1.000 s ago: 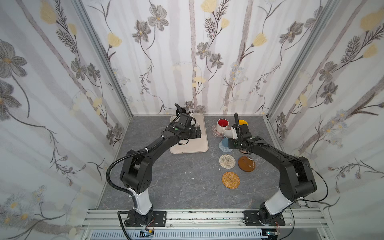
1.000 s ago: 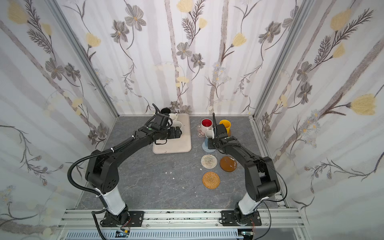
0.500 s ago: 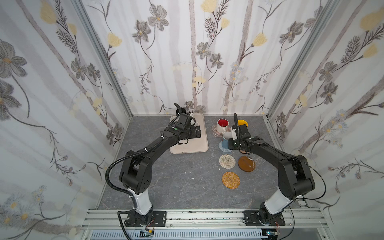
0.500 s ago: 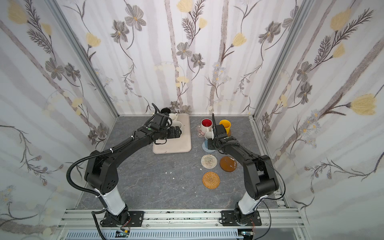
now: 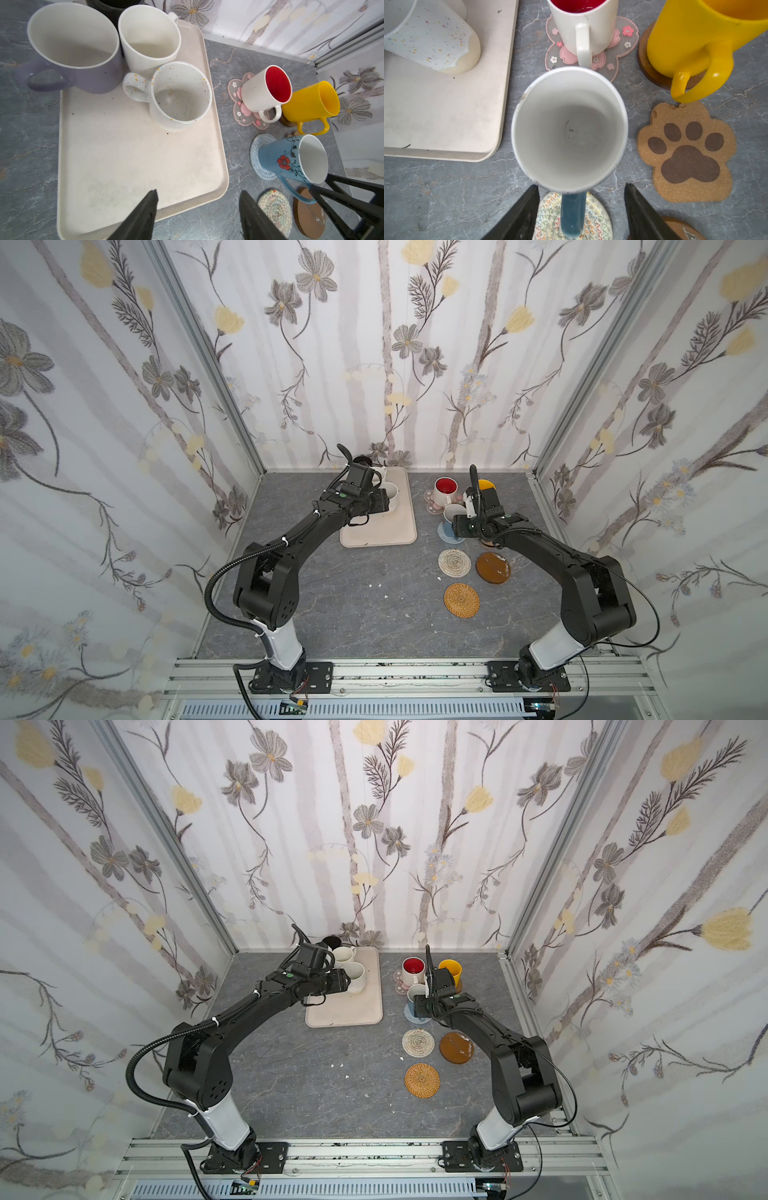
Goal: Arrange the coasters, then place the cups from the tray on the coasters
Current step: 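Lower the blue floral mug onto the light blue woven coaster with right gripper, then open the right gripper and draw it back from the blue floral mug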
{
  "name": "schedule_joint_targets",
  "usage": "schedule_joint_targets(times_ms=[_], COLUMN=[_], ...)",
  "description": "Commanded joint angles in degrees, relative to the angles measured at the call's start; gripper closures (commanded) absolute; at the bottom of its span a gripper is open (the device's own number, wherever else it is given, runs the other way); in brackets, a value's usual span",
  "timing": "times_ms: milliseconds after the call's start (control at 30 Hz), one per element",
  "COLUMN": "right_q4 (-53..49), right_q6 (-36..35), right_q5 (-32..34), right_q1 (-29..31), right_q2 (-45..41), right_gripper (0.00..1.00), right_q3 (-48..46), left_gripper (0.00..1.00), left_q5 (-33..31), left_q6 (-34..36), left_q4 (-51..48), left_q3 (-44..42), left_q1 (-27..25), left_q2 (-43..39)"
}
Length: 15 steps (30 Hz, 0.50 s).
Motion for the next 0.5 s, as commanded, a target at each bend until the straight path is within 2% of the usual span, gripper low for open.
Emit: schedule_joint_targets(times_ms=[0,100,267,467], right_q4=[1.2,1.1,2.1,10.5], right_q6=[0.1,0.1,0.1,3.5], right_q5=[1.3,1.4,0.6,-8.7], right_q1=[0.4,1.1,2.8,2.9], right_q2=[-2.2,-4.5,-8.3,-16.1], right_gripper=[0.28,0.23,0.11,0.03], right_q3=[0.3,0.5,0.2,-3.7], left_gripper=[0.54,0.59,0.61,0.54], left_q5=[-1.6,-3.1,-4.0,-4.1], left_q6=[-0.8,-1.2,-1.9,-2.6], left_q4=[0.7,0.8,0.7,0.7], left_q3=[1.6,3.1,6.3,9.9], left_q1=[1.1,2.4,4.6,6.5], left_q2=[1.2,2.8,6.6,11.5])
